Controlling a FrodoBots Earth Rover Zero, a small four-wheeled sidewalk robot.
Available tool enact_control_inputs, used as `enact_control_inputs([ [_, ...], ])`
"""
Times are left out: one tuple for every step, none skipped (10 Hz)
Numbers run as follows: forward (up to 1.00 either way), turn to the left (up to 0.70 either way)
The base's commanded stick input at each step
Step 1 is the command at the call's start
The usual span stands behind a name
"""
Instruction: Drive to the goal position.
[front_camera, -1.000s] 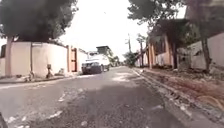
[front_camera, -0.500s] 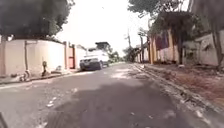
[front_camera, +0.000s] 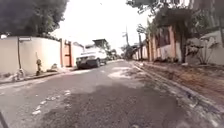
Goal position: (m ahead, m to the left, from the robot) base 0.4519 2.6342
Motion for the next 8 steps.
enact_control_inputs([
  [0.70, 0.00],
  [0.70, 0.00],
  [0.70, 0.00],
  [0.70, 0.00],
  [0.70, 0.00],
  [0.70, 0.00],
  [0.70, 0.00],
  [0.70, 0.00],
])
